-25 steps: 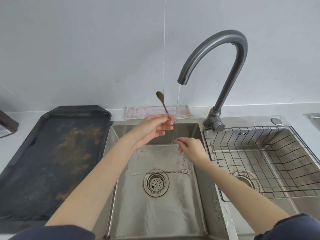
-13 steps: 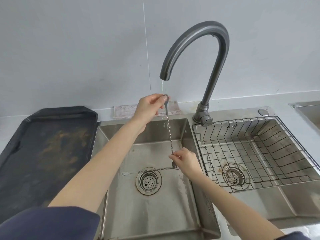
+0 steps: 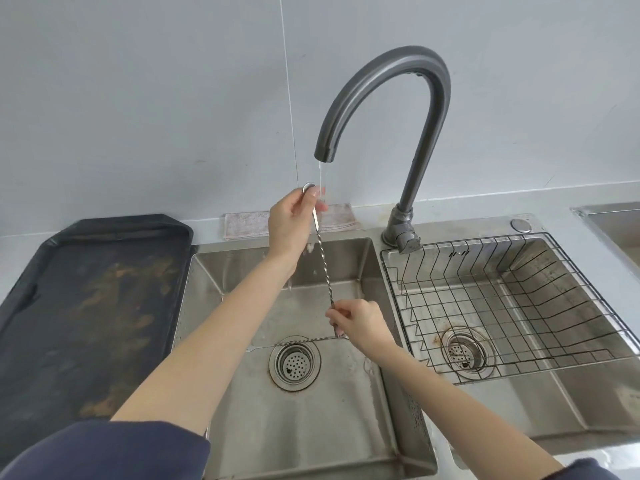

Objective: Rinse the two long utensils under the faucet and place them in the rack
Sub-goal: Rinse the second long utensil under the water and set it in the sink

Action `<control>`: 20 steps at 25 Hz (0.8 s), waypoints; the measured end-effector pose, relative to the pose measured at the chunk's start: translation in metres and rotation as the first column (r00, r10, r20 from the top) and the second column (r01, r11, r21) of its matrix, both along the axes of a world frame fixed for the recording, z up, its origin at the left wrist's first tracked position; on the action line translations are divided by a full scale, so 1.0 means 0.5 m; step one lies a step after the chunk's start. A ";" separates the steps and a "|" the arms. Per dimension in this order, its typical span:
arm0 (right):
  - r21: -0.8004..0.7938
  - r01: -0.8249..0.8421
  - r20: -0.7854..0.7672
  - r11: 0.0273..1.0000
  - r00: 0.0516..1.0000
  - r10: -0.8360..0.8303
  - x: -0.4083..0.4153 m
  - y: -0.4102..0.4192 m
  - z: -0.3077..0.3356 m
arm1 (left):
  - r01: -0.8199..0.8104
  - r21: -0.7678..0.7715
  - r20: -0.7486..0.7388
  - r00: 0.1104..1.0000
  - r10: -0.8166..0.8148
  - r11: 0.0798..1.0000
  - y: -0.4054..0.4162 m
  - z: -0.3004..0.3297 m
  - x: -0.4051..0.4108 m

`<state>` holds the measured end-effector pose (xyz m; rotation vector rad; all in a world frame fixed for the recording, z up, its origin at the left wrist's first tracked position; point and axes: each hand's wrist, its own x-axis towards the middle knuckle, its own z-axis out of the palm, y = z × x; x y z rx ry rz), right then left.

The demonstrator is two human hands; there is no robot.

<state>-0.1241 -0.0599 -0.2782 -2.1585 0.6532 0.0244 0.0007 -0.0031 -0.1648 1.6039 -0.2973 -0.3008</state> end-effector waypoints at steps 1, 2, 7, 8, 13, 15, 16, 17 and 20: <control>0.012 0.000 -0.002 1.000 1.000 0.000 -0.003 0.002 -0.004 | 0.017 -0.038 -0.015 1.000 -0.017 0.999 0.001 0.002 0.002; 0.026 0.001 -0.004 1.000 1.000 -0.001 -0.007 0.003 -0.007 | 0.040 -0.068 -0.028 0.999 -0.042 0.997 0.000 0.003 0.002; 0.052 0.029 0.012 0.998 0.999 -0.030 -0.010 0.000 -0.007 | 0.040 -0.133 -0.108 0.993 -0.055 0.990 -0.010 0.010 -0.003; 0.052 0.032 0.010 0.998 0.999 -0.033 -0.009 0.000 -0.005 | 0.059 -0.143 -0.111 0.991 -0.075 0.988 -0.011 0.010 -0.003; -0.006 0.091 0.018 0.996 0.996 -0.091 0.001 -0.003 0.007 | 0.191 0.067 -0.031 0.981 -0.189 0.979 -0.005 -0.007 -0.017; -0.028 0.113 0.026 0.993 0.993 -0.112 0.003 -0.003 0.010 | 0.196 0.147 -0.034 0.981 -0.193 0.969 -0.004 -0.016 -0.023; -0.043 0.118 0.025 0.992 0.993 -0.117 0.004 -0.002 0.010 | 0.199 0.154 -0.047 0.980 -0.194 0.968 -0.005 -0.017 -0.023; -0.051 0.122 0.025 0.991 0.992 -0.121 0.004 -0.002 0.010 | 0.203 0.157 -0.057 0.979 -0.196 0.967 -0.005 -0.015 -0.022; -0.047 0.123 0.017 0.991 0.992 -0.122 0.000 -0.001 0.007 | 0.191 0.146 -0.061 0.981 -0.183 0.971 -0.010 -0.004 -0.013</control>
